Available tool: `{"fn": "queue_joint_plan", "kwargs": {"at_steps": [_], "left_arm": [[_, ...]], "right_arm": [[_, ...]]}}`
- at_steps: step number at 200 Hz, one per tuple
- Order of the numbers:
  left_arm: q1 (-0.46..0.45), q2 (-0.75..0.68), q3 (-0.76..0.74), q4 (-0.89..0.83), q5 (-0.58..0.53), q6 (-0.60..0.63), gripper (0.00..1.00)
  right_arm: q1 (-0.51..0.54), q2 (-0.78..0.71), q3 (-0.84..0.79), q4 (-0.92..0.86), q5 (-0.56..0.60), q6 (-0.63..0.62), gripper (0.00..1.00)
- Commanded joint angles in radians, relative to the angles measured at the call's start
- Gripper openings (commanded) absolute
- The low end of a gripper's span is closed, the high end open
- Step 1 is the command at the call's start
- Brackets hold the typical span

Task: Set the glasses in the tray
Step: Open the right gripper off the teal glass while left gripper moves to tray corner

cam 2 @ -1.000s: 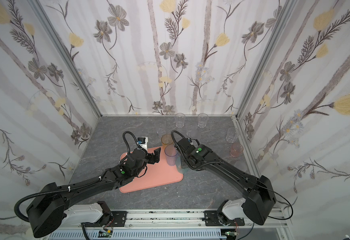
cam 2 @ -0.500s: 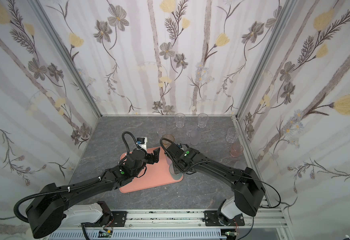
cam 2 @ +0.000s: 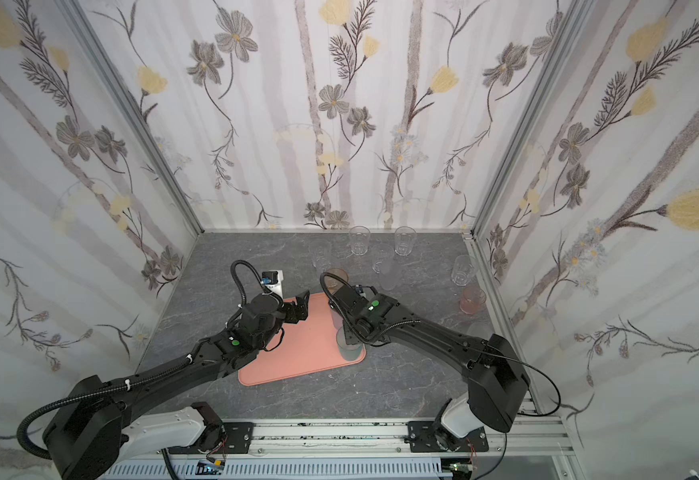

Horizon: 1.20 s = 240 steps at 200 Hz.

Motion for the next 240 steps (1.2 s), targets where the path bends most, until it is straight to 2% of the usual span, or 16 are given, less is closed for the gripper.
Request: {"fn": "queue_joint_plan", "kwargs": {"at_steps": [1, 21, 35, 60, 74, 112, 139, 240], "left_arm": [[0.037, -0.016, 0.026, -0.095, 0.006, 0.003, 0.9], [0.106, -0.051, 0.029, -0.149, 0.044, -0.023, 0.89], [0.177, -0.065, 0.045, -0.213, 0.085, -0.087, 0.87], [0.322, -0.065, 0.051, -0.286, 0.212, -0.16, 0.82], [0.376, -0.048, 0.047, -0.32, 0.242, -0.174, 0.82], [0.468, 0.009, 0.029, -0.385, 0.232, -0.19, 0.87], [0.514, 0.056, 0.023, -0.382, 0.244, -0.205, 0.89], [0.54, 0.229, 0.017, -0.306, 0.3, -0.21, 0.91]], "right_arm": [[-0.043, -0.048, 0.045, 0.011, -0.028, -0.004, 0.28], [-0.137, -0.119, 0.06, 0.026, -0.032, -0.017, 0.29], [-0.207, -0.15, 0.029, 0.054, -0.033, -0.022, 0.29], [-0.305, -0.188, -0.06, 0.171, -0.07, -0.004, 0.29], [-0.334, -0.185, -0.101, 0.234, -0.104, 0.02, 0.29], [-0.343, -0.141, -0.142, 0.341, -0.162, 0.058, 0.29], [-0.343, -0.117, -0.146, 0.358, -0.171, 0.054, 0.29], [-0.349, -0.1, -0.159, 0.381, -0.153, 0.043, 0.29]]}}
